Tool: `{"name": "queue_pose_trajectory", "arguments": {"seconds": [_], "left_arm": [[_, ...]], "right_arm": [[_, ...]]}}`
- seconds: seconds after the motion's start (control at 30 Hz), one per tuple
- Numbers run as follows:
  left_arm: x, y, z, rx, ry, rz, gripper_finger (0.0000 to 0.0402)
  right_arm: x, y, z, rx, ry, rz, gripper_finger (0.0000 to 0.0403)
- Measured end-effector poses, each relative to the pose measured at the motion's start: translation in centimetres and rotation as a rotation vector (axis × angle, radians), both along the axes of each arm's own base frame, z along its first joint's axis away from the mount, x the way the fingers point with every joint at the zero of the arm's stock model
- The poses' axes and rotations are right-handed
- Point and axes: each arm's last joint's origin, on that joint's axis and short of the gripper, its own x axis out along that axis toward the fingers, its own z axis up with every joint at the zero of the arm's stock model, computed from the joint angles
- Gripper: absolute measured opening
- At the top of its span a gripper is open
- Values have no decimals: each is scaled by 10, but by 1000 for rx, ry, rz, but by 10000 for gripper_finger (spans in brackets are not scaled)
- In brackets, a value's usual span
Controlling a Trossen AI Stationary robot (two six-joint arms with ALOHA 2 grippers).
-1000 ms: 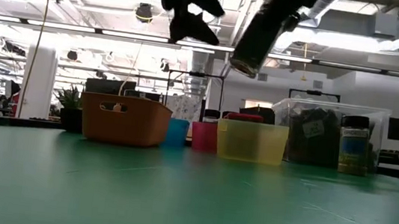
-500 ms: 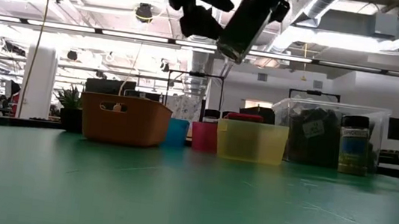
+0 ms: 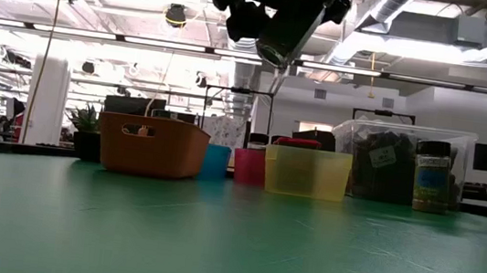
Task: Sort spices by type
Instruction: Put the green seasoning bottle into the orange bin
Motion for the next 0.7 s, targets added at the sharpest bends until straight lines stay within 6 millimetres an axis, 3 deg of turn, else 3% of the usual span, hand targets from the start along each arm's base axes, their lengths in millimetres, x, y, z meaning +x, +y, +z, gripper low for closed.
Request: {"name": "queue_pose_trajectory", "arguments": {"seconds": [0.37,0.53,0.7], "left_arm": [[-2,0,-4,-5,45,-2,194],[-2,2,-5,-39,60,29,193],[-3,7,-7,-47,78,52,193]], "right_arm": [[4,0,3,5,-46,-2,242],[2,-5,1,31,-20,-56,265],[0,-8,1,34,-4,-68,315]]}}
